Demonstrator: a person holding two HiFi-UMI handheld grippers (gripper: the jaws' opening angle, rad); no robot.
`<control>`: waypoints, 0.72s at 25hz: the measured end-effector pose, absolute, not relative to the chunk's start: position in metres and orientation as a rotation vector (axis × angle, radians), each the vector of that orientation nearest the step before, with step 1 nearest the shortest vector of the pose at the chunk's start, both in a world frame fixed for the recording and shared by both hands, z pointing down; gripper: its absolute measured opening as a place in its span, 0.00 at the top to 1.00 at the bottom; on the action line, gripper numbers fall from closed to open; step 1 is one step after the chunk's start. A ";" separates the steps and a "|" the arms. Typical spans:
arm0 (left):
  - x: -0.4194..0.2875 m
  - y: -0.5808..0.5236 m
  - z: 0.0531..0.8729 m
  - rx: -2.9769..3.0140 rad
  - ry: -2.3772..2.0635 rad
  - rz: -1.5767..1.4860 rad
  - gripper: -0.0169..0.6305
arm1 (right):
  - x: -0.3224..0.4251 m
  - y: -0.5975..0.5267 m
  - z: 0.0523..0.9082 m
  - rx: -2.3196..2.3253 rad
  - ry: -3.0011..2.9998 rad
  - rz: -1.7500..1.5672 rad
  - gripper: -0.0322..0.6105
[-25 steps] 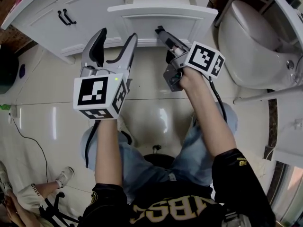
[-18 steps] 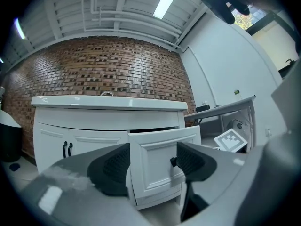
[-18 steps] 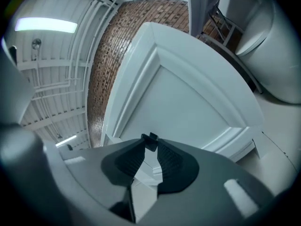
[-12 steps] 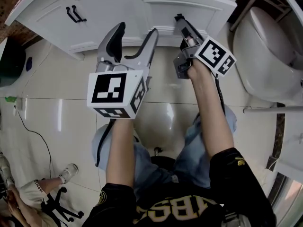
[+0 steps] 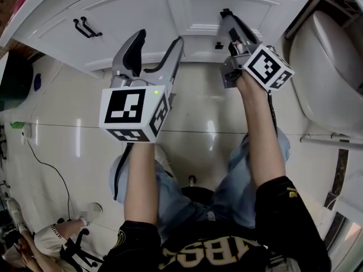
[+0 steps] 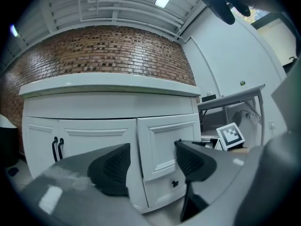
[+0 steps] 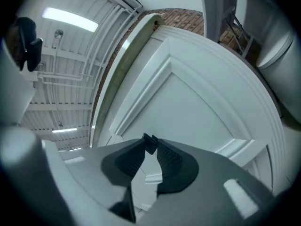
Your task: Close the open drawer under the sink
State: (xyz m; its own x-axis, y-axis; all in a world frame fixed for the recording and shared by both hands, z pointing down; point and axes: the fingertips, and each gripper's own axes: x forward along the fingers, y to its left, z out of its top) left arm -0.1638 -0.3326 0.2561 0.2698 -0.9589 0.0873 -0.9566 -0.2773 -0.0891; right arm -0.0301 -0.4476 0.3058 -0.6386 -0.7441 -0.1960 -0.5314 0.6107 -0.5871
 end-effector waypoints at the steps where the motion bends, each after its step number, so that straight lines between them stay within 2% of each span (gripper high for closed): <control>1: -0.165 -0.339 0.258 -2.493 1.873 -0.199 0.50 | -0.030 -0.454 0.305 -1.024 2.407 -0.664 0.82; 10: -0.176 -0.383 0.271 -2.524 1.835 -0.266 0.50 | -0.031 -0.477 0.298 -1.015 2.544 -0.496 0.81; 18: -0.176 -0.392 0.270 -2.536 1.857 -0.241 0.50 | -0.031 -0.477 0.301 -1.061 2.596 -0.506 0.83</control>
